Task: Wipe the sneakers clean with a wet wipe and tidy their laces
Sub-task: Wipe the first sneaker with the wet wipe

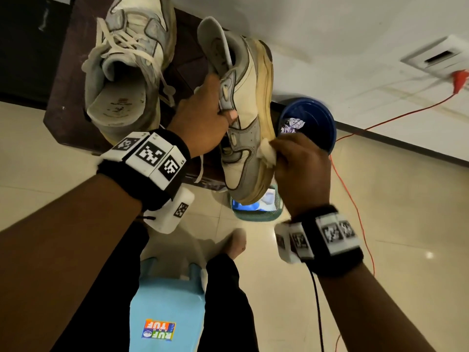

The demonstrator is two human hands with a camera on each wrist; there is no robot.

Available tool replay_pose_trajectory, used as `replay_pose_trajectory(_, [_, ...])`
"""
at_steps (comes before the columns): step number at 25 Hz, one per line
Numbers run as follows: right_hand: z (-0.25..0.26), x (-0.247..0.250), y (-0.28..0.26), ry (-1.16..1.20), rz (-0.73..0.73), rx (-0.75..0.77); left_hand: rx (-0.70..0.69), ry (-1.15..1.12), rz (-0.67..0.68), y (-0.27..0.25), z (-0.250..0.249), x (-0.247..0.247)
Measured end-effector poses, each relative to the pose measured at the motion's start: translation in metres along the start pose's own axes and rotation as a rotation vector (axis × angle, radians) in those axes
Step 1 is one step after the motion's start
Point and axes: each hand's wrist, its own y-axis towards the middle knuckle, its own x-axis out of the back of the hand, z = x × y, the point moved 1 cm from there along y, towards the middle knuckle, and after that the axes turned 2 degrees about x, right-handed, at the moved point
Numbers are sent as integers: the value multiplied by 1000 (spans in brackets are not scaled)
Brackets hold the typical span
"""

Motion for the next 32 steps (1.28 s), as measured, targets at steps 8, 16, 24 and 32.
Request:
replay_pose_trajectory(8, [23, 22, -40, 153, 31, -30, 54, -100, -422, -36, -9, -5])
replay_pose_trajectory(16, [3, 28, -7, 96, -76, -39, 137, -135, -454, -31, -19, -13])
replay_pose_trajectory(24, [-2, 24, -64, 129, -23, -22, 168, -107, -428, -24, -15, -27])
replay_pose_trajectory(32, [0, 52, -32, 127, -176, -12, 303, -371, -403, -31, -33, -16])
